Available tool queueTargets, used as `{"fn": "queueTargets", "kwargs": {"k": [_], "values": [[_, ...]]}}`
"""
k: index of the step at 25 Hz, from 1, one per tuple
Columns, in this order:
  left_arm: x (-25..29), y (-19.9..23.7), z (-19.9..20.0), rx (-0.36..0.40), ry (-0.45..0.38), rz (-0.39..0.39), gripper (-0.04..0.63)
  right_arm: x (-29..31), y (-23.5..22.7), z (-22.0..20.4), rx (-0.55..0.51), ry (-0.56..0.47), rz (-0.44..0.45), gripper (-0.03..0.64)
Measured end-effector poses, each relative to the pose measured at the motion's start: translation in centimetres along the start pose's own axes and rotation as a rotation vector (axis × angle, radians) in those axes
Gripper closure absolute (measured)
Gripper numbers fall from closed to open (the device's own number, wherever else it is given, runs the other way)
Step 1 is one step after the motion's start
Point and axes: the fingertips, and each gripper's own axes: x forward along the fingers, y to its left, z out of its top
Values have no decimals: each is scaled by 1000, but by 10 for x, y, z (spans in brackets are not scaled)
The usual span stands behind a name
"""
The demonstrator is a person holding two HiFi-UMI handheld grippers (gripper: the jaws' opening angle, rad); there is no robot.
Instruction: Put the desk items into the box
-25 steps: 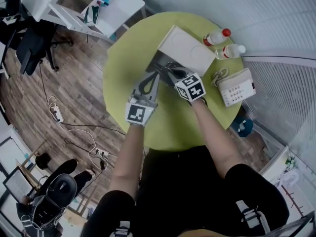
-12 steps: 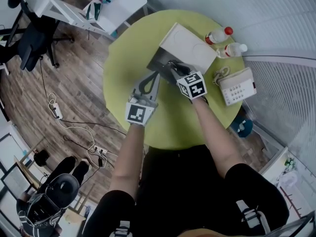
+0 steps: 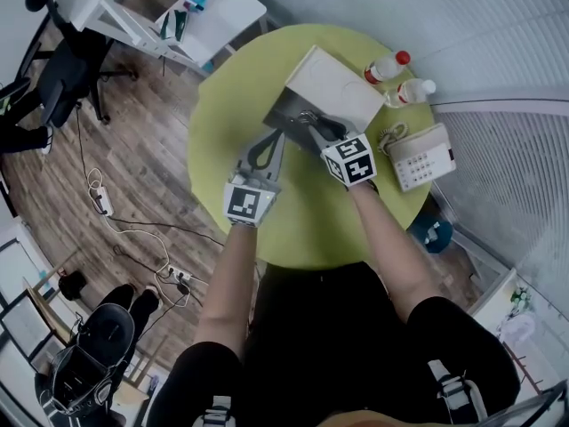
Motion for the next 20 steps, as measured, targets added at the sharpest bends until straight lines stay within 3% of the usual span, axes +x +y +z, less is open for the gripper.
{"fn": "queueTargets", "kwargs": {"k": [8,20], "values": [[-16,-23,33,22,-7,20,586,-71,25,41,-86,-146,25,508],[-53,-95,113,62,-35,-22,586,-214,90,100,-254,-415,157,520]]}}
